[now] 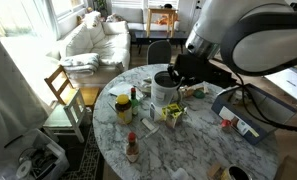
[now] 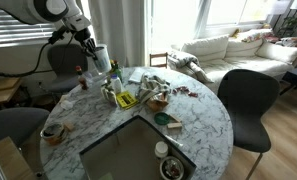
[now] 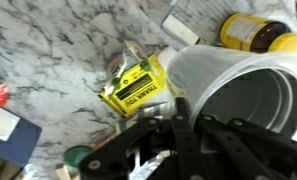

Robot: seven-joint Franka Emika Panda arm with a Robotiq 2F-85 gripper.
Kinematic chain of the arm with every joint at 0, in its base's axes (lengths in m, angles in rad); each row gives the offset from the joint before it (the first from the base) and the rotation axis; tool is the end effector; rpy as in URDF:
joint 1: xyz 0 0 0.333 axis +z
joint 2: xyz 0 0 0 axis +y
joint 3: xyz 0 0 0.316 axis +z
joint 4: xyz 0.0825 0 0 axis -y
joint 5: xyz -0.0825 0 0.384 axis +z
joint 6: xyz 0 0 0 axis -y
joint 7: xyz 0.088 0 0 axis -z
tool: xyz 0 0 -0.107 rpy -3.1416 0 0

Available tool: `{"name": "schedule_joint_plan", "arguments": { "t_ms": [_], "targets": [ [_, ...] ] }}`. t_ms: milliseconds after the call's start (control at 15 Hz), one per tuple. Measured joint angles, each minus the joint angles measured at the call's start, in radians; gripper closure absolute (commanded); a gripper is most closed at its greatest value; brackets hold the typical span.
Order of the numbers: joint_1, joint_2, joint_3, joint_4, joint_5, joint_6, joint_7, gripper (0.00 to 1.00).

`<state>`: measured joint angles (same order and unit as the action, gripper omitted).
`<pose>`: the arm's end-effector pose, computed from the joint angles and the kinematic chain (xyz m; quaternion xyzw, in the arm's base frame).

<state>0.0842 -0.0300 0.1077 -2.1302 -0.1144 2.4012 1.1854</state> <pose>0.5517 0.1067 0.4525 -0.8850 0.4386 -0.1447 0.0595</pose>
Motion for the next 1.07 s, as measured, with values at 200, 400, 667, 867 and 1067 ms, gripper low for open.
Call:
{"name": "schedule_joint_plan", "arguments": {
  "t_ms": [200, 400, 667, 867, 1067],
  "targets": [
    [0.017, 0.076, 0.005, 0.034, 0.126, 0.097, -0.164, 0.95],
    [0.021, 0.118, 0.005, 0.060, 0.147, 0.109, -0.197, 0.95],
    [0.021, 0.119, 0.005, 0.065, 0.148, 0.109, -0.201, 0.99],
    [0.027, 0.122, 0.007, 0.065, 0.176, 0.109, -0.232, 0.99],
    [0.036, 0.141, 0.021, 0.069, 0.273, 0.082, -0.333, 0.99]
  ]
}}
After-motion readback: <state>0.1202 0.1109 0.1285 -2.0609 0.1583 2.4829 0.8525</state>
